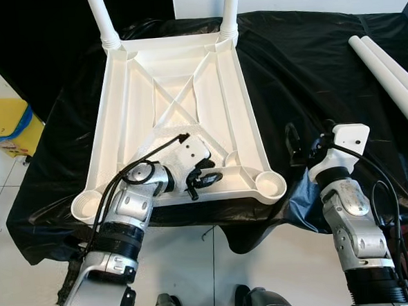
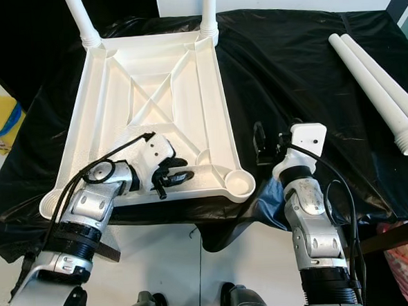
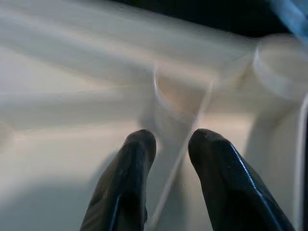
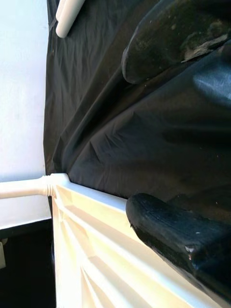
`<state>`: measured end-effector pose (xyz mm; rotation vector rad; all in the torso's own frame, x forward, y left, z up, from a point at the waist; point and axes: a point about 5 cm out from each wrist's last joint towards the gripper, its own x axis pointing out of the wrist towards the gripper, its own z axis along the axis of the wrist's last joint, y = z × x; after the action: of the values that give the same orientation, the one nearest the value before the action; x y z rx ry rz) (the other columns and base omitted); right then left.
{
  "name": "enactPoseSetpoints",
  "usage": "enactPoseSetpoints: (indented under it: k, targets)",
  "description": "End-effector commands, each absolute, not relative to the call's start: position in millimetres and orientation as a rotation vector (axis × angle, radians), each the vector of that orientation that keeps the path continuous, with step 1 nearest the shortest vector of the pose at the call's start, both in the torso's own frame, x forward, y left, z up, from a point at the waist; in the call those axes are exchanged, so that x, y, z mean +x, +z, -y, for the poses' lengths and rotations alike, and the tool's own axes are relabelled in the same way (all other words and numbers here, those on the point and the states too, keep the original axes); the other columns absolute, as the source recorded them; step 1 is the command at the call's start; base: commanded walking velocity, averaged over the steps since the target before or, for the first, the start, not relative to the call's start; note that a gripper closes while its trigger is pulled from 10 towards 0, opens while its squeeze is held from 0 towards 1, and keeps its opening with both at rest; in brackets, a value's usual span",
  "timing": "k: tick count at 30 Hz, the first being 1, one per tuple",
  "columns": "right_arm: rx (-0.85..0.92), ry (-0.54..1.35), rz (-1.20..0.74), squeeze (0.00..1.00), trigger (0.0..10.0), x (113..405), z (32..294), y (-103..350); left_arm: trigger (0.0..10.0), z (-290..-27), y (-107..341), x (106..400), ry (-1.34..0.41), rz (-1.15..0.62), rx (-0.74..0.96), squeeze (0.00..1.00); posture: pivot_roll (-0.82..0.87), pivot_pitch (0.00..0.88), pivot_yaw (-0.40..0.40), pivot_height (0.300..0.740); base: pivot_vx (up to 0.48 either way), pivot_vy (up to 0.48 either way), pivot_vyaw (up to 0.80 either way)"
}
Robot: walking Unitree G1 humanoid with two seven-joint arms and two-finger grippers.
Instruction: Building children table
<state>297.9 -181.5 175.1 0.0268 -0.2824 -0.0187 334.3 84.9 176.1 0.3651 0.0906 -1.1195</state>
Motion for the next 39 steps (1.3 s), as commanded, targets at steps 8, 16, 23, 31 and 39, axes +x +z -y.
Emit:
enactPoseSetpoints:
  k: [8, 16, 23, 31, 39]
  targets:
    - [0.001, -0.112, 0.279, 0.00, 10.0, 301, 193, 173, 10.0, -94, 208, 346, -0.755, 0.141, 0.192, 0.00, -0.02, 0.140, -0.026, 0.740, 0.000, 0.000, 0.00]
    - [-0.013, -0.164, 0.266, 0.00, 10.0, 303, 196, 170, 10.0, -102, 205, 348, -0.607, 0.152, 0.116, 0.00, -0.02, 0.137, -0.027, 0.740, 0.000, 0.000, 0.00]
    - [-0.025, -0.178, 0.260, 0.00, 10.0, 306, 194, 167, 10.0, -106, 200, 345, -0.517, 0.159, 0.056, 0.00, -0.01, 0.132, -0.029, 0.740, 0.000, 0.000, 0.00]
    - [-0.053, -0.163, 0.248, 0.00, 10.0, 312, 177, 165, 10.0, -119, 192, 341, -0.290, 0.203, -0.021, 0.00, -0.01, 0.122, -0.043, 0.740, 0.000, 0.000, 0.00]
    - [-0.060, -0.086, 0.267, 0.00, 10.0, 314, 161, 163, 10.0, -125, 183, 336, -0.221, 0.208, -0.037, 0.00, 0.00, 0.117, -0.055, 0.740, 0.000, 0.000, 0.00]
